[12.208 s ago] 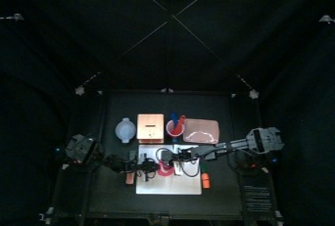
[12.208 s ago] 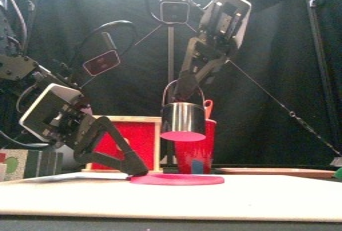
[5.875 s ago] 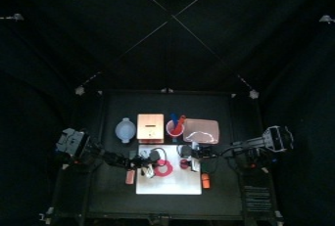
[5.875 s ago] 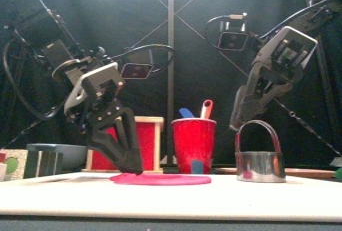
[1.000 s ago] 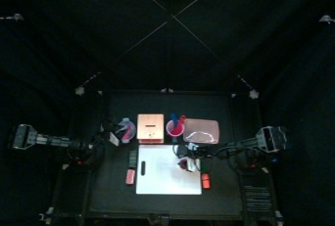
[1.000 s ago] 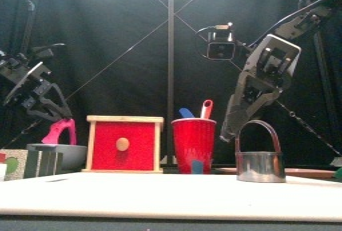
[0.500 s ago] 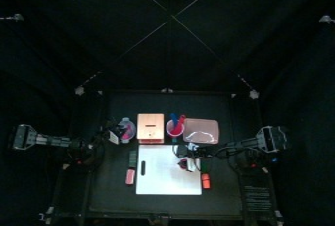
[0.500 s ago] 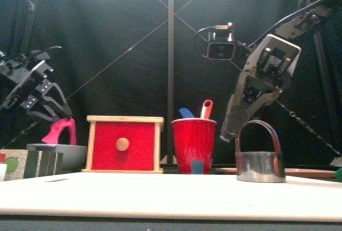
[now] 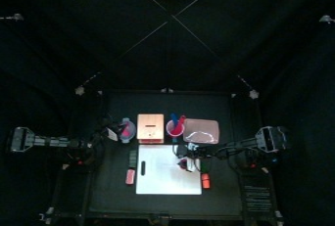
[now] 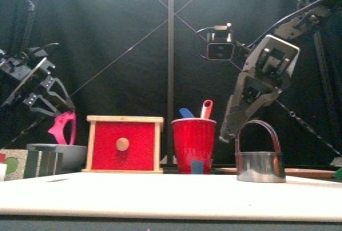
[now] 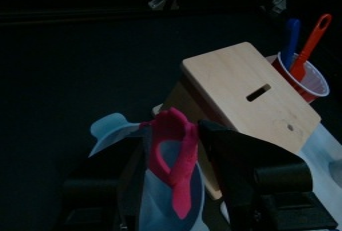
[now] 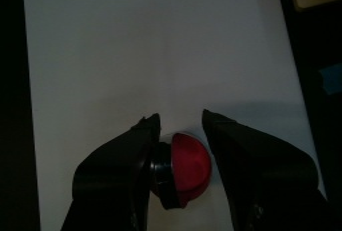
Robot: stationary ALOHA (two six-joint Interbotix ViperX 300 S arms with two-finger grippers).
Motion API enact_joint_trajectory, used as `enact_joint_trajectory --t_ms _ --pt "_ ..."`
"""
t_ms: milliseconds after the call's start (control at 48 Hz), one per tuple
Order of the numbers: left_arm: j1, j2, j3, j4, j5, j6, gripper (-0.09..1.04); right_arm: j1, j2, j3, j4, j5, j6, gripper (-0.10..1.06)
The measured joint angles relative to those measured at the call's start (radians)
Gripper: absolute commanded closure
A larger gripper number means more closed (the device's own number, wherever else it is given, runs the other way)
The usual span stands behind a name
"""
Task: Get the cutter from the drawer then cut the dough then place the extra dough in the bowl
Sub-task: Place the extra dough in the bowl
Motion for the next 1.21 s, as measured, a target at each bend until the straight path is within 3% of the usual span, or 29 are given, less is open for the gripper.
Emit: enact_joint_trajectory --t_ms 250,708,979,1208 --pt "0.002 -0.002 0.005 0.017 0.012 -0.002 -0.02 0.000 0.005 -0.003 0.000 0.000 -0.002 0.19" --pt "0.000 -0.002 0.012 0.051 0.048 0.011 -0.02 0.000 0.009 -0.008 0.002 0.000 0.000 0.19" --pt "-0.012 -0.002 0.025 0.422 0.054 0.023 -0.01 0.003 0.012 -0.021 -0.020 0.003 -0.006 0.19" --pt "-0.018 -0.002 0.025 0.742 0.054 0.015 -0.01 0.000 0.011 -0.025 -0.078 -0.043 -0.006 0.19"
